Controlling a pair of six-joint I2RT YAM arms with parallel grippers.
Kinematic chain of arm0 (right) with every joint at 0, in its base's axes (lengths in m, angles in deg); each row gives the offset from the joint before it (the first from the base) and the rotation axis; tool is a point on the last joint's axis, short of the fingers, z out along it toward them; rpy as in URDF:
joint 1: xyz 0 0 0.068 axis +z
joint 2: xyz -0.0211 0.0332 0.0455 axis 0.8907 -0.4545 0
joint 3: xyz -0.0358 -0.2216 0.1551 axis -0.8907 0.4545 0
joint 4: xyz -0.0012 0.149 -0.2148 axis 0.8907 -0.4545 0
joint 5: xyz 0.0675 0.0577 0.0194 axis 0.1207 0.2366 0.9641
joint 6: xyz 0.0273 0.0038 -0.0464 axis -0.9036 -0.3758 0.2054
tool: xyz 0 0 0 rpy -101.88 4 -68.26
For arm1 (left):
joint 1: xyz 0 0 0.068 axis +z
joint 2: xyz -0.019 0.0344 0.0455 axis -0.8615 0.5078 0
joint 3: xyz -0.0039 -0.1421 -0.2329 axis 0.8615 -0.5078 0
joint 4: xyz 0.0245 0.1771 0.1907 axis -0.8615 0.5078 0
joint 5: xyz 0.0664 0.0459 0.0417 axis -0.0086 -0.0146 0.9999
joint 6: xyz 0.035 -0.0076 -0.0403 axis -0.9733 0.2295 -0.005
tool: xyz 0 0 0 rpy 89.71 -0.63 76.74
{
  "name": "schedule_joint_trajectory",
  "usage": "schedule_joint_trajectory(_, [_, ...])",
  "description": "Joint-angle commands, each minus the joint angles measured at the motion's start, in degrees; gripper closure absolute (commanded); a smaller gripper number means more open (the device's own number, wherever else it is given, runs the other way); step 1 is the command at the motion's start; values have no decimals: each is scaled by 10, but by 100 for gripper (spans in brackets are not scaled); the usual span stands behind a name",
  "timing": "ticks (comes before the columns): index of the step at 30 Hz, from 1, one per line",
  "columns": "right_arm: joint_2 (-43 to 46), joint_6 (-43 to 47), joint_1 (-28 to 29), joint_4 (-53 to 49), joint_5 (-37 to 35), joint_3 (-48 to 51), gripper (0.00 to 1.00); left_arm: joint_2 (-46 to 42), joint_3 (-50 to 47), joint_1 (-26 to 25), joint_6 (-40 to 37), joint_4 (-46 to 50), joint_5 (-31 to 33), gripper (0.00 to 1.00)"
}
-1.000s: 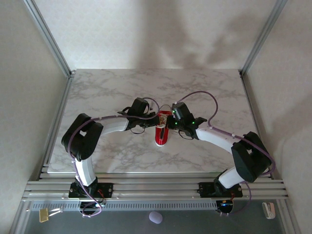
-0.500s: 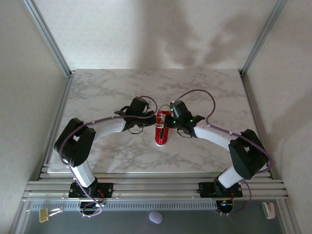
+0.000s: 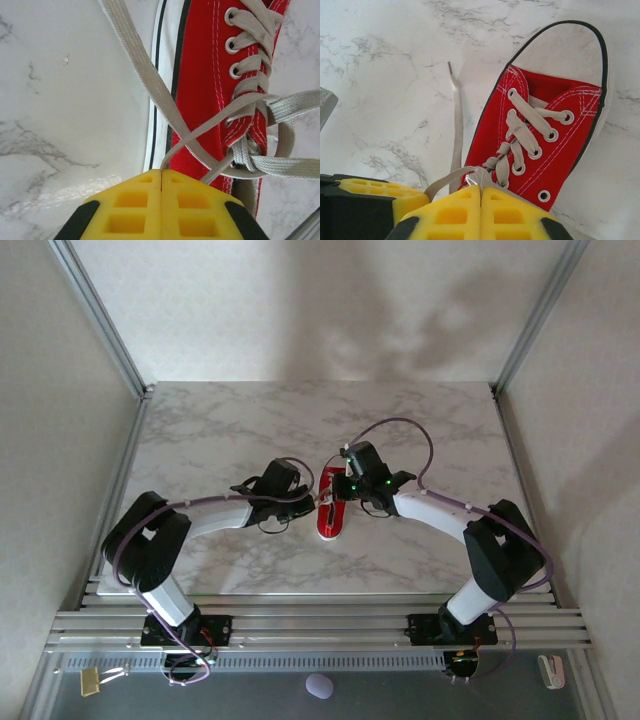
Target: Tie the shoes
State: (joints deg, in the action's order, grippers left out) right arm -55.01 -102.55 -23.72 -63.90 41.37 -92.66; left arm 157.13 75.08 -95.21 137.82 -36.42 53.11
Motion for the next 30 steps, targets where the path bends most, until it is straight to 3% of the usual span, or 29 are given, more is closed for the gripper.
schedule_joint_trajectory(1, [-9, 19, 3, -10, 13, -16, 100, -12, -24, -12, 44, -37, 4, 96])
schedule_joint_trajectory(5, [-13, 24, 7, -9, 13, -15, 100, 6, -26, -22, 54, -57, -2, 93])
schedule_joint_trajectory(8, [-12, 23, 8, -10, 12, -14, 100, 14, -24, -23, 57, -63, 1, 84])
schedule_joint_trajectory(16, [-8, 28, 12, -7, 11, -14, 100, 12, -4, -23, 37, -29, 55, 69])
schedule_joint_trajectory(19, [-7, 32, 13, -2, 11, -12, 100, -1, 1, -23, 23, -22, 68, 55])
schedule_joint_trajectory(22, [-4, 35, 14, 4, 10, -8, 100, -30, -6, -23, 5, -21, 85, 36])
schedule_joint_trajectory(25, [0, 35, 14, 7, 5, -3, 100, -63, -12, -23, -11, -8, 111, 24])
schedule_joint_trajectory(28, [5, 33, 16, 11, 1, 3, 100, -85, -15, -20, -29, 7, 135, 22])
schedule_joint_trajectory(30, [7, 32, 17, 12, -2, 5, 100, -98, -19, -18, -38, 12, 146, 26])
